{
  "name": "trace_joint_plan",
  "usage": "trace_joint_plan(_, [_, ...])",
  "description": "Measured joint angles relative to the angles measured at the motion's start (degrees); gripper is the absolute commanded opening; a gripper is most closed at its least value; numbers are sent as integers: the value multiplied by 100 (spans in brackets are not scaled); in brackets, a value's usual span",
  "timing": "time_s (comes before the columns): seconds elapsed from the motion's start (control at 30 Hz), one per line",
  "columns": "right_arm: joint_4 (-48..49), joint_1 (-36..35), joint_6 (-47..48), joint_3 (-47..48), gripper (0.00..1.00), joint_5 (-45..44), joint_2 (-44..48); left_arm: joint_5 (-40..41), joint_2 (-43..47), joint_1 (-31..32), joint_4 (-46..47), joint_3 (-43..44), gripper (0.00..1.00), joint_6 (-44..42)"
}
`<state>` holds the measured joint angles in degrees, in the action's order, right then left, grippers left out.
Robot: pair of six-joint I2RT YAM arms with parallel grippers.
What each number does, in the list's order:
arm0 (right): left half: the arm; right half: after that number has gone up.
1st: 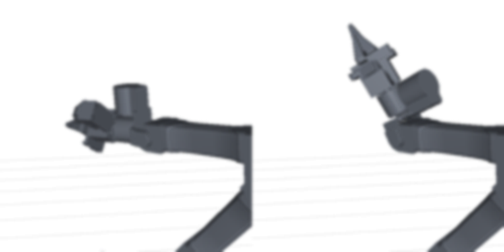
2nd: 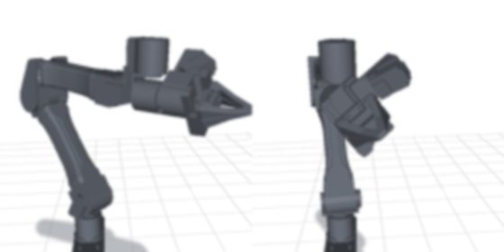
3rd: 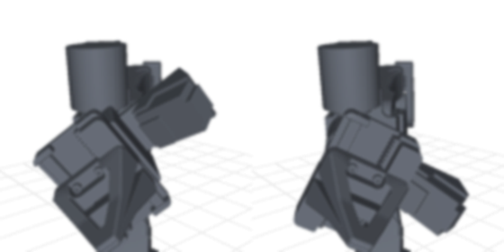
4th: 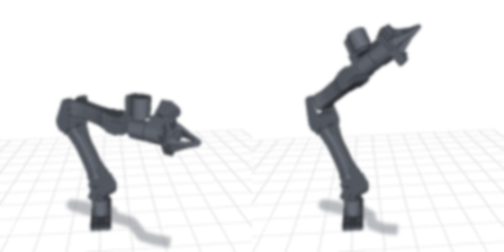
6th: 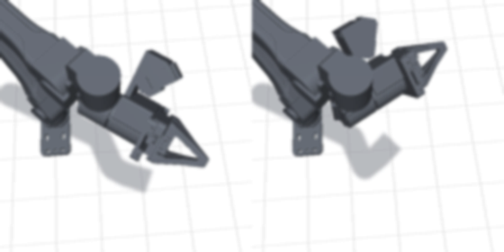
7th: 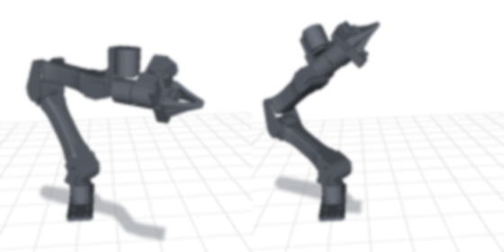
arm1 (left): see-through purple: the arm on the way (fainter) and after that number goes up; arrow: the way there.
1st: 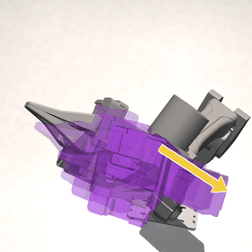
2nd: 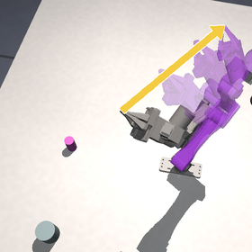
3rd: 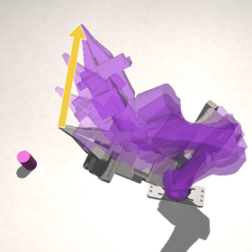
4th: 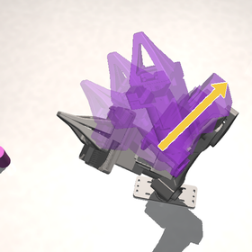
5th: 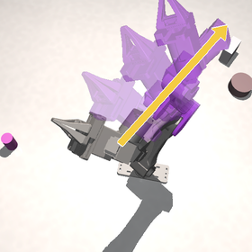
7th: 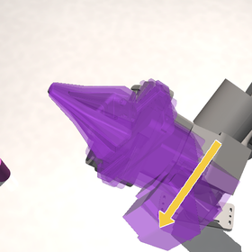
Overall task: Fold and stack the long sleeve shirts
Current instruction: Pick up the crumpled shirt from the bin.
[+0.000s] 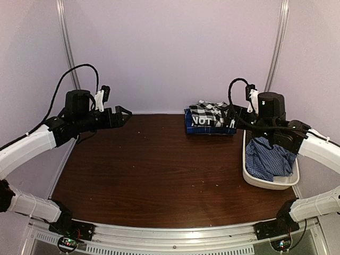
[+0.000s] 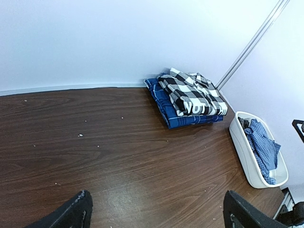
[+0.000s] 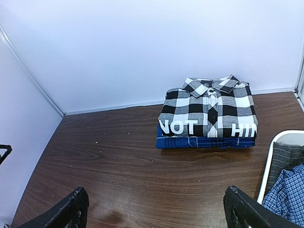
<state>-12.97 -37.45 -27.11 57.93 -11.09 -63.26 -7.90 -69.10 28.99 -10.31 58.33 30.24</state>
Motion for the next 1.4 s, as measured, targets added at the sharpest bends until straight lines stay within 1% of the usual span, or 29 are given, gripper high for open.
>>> trace_joint_plan(0.23, [-50, 70, 22, 76, 100, -166, -186, 114, 2, 0, -2, 0, 98, -96])
trace_joint_plan(0.5, [-186, 575, -76, 74, 100, -262, -201, 168, 2, 0, -2, 0, 98, -164])
trace_joint_plan(0.6, [-361, 968, -190, 50, 100, -345, -203, 168, 2, 0, -2, 0, 98, -170])
trace_joint_plan(0.67, [-442, 1362, -286, -66, 100, -363, -199, 168, 2, 0, -4, 0, 98, -175])
trace_joint_plan(0.87, [-686, 2640, -476, -820, 100, -238, -201, 168, 2, 0, -9, 0, 98, -186])
trace_joint_plan(1.0, [-839, 3322, -546, -1209, 100, -107, -203, 173, 2, 0, -13, 0, 98, -188])
trace_joint_plan(1.1, [-850, 3600, -579, -1373, 100, -55, -219, 177, 2, 0, -20, -2, 98, -190])
trace_joint_plan(1.23, [-789, 3679, -597, -1521, 100, 31, -404, 190, 2, 0, -24, -4, 98, -210])
trace_joint_plan(1.3, [-691, 3742, -621, -1596, 97, 94, -557, 195, 2, 0, -26, -4, 98, -219])
trace_joint_plan(1.33, [-623, 3786, -629, -1637, 94, 120, -651, 197, 2, 0, -26, -4, 98, -221])
trace_joint_plan(1.37, [-560, 3818, -636, -1672, 91, 142, -756, 199, 2, 0, -26, -4, 98, -223])
trace_joint_plan(1.4, [-511, 3834, -643, -1690, 85, 175, -861, 201, 2, 0, -26, -7, 98, -223])
